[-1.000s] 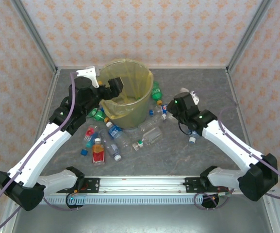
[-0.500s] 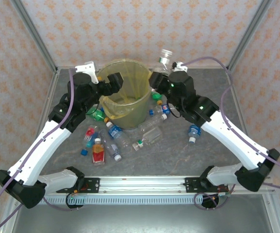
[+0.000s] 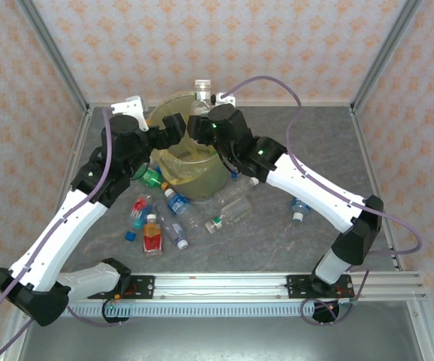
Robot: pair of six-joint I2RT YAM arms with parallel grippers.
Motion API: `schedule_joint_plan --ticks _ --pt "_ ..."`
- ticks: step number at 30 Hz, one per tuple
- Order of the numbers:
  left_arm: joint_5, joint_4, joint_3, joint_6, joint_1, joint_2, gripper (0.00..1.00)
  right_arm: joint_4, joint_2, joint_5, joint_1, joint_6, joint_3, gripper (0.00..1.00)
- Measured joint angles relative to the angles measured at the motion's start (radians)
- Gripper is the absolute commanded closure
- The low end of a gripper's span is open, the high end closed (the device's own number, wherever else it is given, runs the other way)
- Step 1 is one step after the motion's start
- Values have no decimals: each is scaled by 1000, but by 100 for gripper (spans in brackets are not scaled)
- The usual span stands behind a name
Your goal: Put the plastic bottles in the bin
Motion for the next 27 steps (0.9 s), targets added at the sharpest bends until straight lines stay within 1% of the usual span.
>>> schedule_joint_plan --ticks 7,12,18,19,20,21,24,27 --pt "-65 0 0 1 6 -40 1 6 0 -3 0 0 0 47" --pt "-75 0 0 1 6 -48 1 5 0 -3 0 0 -4 46" --pt "-82 0 -2 6 6 -48 1 5 0 -3 0 -2 -11 26" --pt "-82 0 -2 8 6 -48 1 5 0 -2 0 -1 -11 20" --pt "-83 0 -2 8 6 -48 1 5 0 -1 0 0 -11 17" --pt "-83 0 -2 9 6 -48 1 5 0 1 0 1 -11 16" --pt "-85 0 -2 9 6 -48 1 5 0 5 0 -1 -11 5" --pt "-85 0 -2 9 6 -48 1 5 -5 14 0 0 -16 3"
